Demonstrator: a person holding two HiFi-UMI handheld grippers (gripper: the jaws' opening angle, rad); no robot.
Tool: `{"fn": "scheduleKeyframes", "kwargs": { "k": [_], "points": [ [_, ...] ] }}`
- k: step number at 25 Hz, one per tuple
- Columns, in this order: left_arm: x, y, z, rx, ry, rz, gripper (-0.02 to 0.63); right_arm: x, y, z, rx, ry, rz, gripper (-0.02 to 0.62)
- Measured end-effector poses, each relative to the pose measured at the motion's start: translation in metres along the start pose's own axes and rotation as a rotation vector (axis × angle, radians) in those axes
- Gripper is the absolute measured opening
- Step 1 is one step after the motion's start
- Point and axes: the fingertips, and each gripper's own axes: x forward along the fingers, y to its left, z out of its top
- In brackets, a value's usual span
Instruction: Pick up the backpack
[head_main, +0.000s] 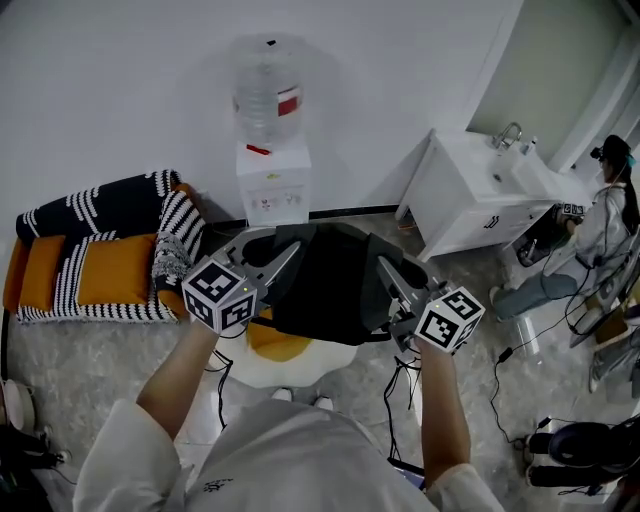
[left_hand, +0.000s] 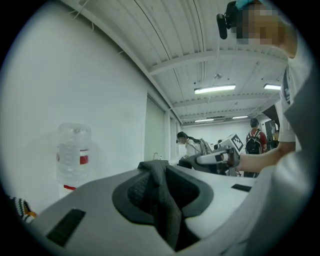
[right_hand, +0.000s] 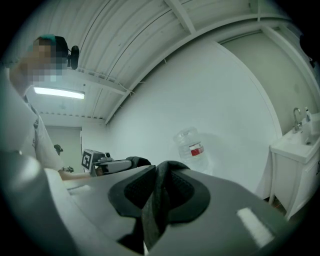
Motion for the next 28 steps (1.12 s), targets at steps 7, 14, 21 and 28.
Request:
{"fn": "scheduleKeyframes", "kwargs": {
  "k": [7,14,21,28],
  "points": [
    [0.017,0.011,0.026,0.006,-0.064,-0.010,0.066,0.007,-0.012,0.025,-0.020,-0.043,0.005,0.063],
    [0.029,0.015,0.054,0.028,-0.108,-0.021,0.064,0.009,-0.019,0.054,-0.046,-0.075,0.013,0.060],
    [0.037,0.013,0.060,0.031,-0.122,-0.029,0.064,0.004,-0.023,0.061,-0.049,-0.094,-0.005,0.060],
    [0.035,0.010,0.058,0.037,-0.116,-0.029,0.064,-0.001,-0.021,0.058,-0.056,-0.090,-0.005,0.060]
  ]
}}
